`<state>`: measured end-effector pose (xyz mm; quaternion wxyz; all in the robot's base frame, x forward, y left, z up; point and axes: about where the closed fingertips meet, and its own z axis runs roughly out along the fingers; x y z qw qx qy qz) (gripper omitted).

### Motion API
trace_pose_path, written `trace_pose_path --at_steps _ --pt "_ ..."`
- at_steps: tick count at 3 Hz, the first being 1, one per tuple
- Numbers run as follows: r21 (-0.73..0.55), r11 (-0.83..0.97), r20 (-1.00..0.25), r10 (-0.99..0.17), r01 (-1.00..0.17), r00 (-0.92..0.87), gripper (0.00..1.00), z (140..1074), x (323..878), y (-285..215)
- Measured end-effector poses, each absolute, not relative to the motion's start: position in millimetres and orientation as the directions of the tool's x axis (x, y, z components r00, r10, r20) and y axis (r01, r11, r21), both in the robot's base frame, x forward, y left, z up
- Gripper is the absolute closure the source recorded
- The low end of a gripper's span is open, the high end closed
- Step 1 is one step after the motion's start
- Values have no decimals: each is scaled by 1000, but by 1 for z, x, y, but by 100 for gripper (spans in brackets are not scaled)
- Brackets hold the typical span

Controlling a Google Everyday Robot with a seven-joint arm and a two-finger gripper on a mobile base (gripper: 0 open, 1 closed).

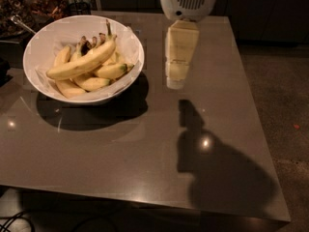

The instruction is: Pick banana from white bowl

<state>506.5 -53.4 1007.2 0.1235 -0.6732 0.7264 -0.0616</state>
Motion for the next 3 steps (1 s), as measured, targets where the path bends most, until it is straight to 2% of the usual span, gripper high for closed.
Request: trace_pose_path --at_steps 1,3 --pt "-293 -16 -50 -998 -956 32 0 1009 522 -6" --pt "-328 -71 -82 -991 -942 103 0 1015 533 28"
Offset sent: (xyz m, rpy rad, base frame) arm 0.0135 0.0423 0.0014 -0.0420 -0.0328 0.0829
